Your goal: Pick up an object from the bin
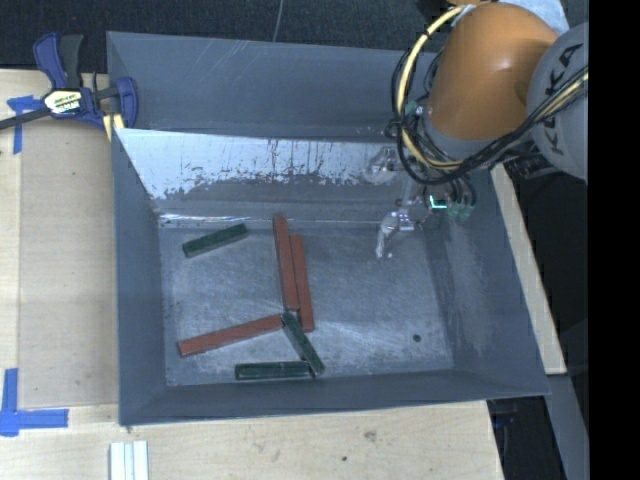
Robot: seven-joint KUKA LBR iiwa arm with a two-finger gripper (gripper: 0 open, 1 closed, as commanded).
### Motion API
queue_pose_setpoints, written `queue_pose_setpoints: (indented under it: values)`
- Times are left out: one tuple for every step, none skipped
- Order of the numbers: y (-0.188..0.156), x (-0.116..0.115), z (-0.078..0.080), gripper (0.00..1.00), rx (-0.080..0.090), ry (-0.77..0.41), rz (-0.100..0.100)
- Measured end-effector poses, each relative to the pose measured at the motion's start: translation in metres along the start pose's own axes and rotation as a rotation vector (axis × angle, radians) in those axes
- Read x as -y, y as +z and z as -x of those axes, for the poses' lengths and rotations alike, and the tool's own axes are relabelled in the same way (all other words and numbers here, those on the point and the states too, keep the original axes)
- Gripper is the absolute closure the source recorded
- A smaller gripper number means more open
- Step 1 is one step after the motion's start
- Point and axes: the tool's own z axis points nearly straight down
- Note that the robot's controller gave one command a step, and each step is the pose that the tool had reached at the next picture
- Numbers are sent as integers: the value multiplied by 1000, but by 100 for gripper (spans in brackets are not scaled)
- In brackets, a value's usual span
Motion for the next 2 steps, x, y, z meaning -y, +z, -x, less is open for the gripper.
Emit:
queue_pose_setpoints:
  values:
    - [-5, 0, 2, 0, 8, 0, 0]
    - [35, -40, -5, 0, 11, -25, -1]
